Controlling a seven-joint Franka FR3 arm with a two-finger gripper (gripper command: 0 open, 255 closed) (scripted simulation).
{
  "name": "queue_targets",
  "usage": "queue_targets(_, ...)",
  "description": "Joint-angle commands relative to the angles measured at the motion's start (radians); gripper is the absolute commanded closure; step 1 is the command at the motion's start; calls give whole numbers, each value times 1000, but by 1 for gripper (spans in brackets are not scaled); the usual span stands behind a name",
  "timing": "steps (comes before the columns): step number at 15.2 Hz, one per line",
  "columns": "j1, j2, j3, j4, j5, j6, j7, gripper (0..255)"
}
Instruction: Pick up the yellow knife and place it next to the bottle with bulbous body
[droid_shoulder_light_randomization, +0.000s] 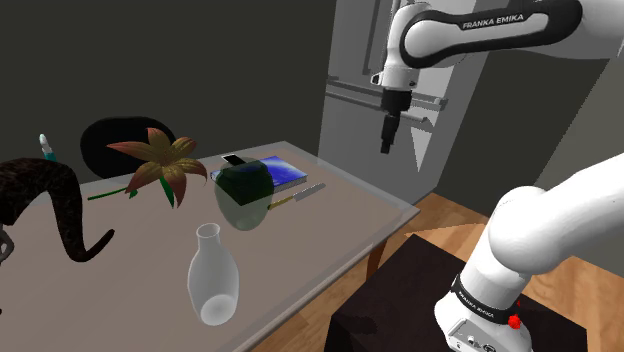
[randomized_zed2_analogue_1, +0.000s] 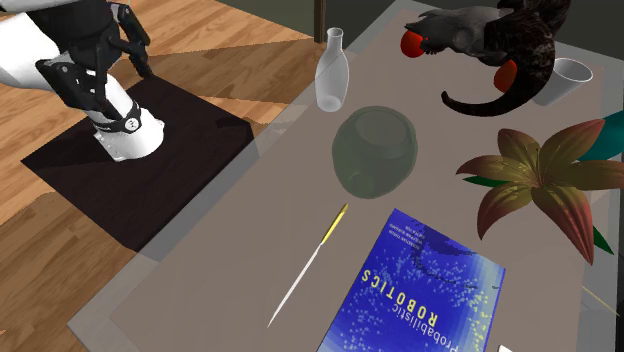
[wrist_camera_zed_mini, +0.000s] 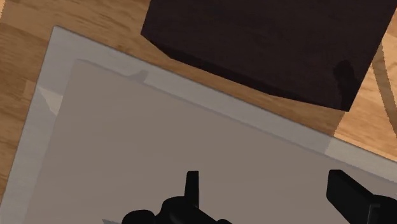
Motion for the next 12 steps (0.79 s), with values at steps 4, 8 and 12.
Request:
queue_targets(4, 30, 148, -74, 4, -32, 158, -199, 0)
queue_targets(8, 55, 288, -123, 38, -32, 274, -356, 0)
queue_targets(12, 77, 439, -158, 94, -9, 376, -516, 0)
